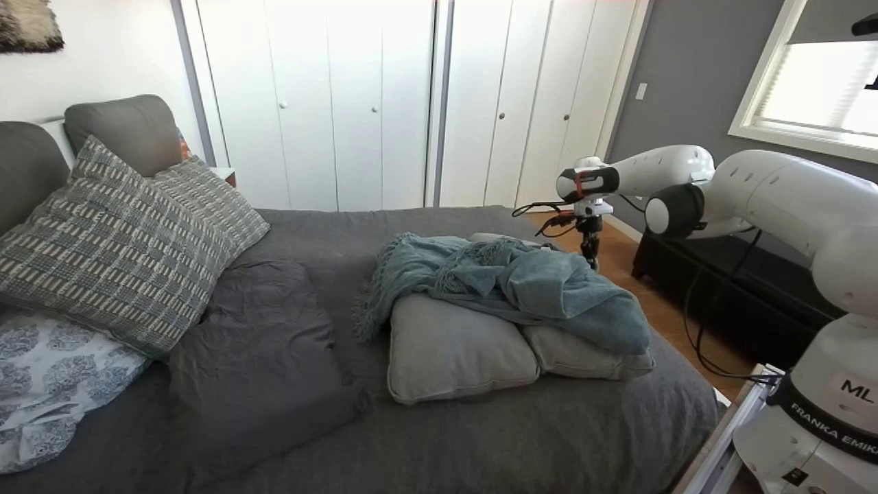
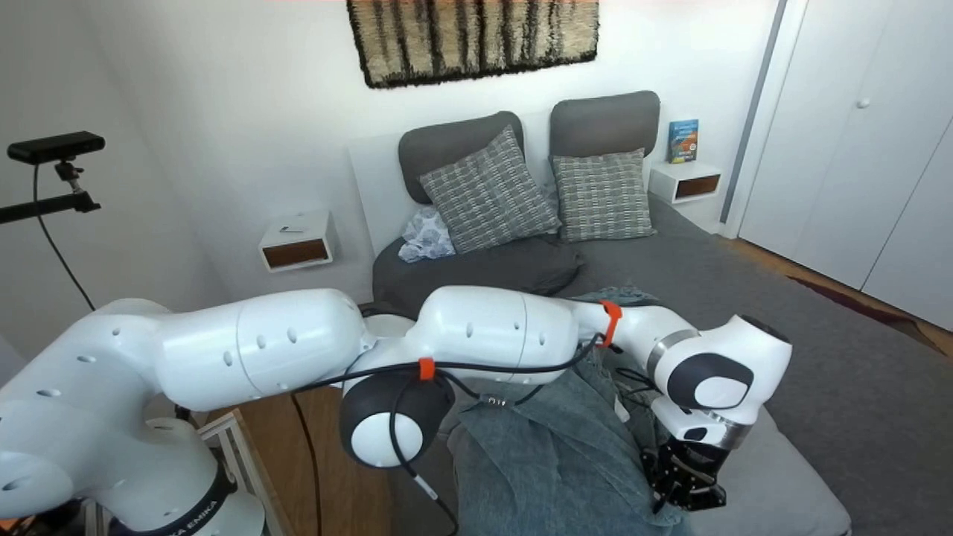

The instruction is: Unfold the fleece then turn it over

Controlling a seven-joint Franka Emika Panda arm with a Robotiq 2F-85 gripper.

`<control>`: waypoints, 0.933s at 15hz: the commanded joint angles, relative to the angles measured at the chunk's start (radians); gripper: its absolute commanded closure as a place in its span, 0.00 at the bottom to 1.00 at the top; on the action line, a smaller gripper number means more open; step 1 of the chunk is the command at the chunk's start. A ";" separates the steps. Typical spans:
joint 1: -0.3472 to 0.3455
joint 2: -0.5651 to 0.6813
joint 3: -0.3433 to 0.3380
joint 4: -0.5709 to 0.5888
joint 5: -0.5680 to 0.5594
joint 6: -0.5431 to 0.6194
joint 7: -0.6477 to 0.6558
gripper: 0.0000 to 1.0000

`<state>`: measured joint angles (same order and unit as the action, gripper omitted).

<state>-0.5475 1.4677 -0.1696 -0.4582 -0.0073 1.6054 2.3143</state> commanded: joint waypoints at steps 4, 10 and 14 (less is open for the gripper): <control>0.017 -0.057 0.016 0.019 0.026 0.169 -0.086 0.42; 0.068 -0.193 0.064 0.045 0.044 0.157 -0.335 0.02; 0.111 -0.293 0.091 0.023 0.046 0.007 -0.505 0.00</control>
<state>-0.4539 1.2480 -0.0984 -0.4038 0.0120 1.7094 1.9266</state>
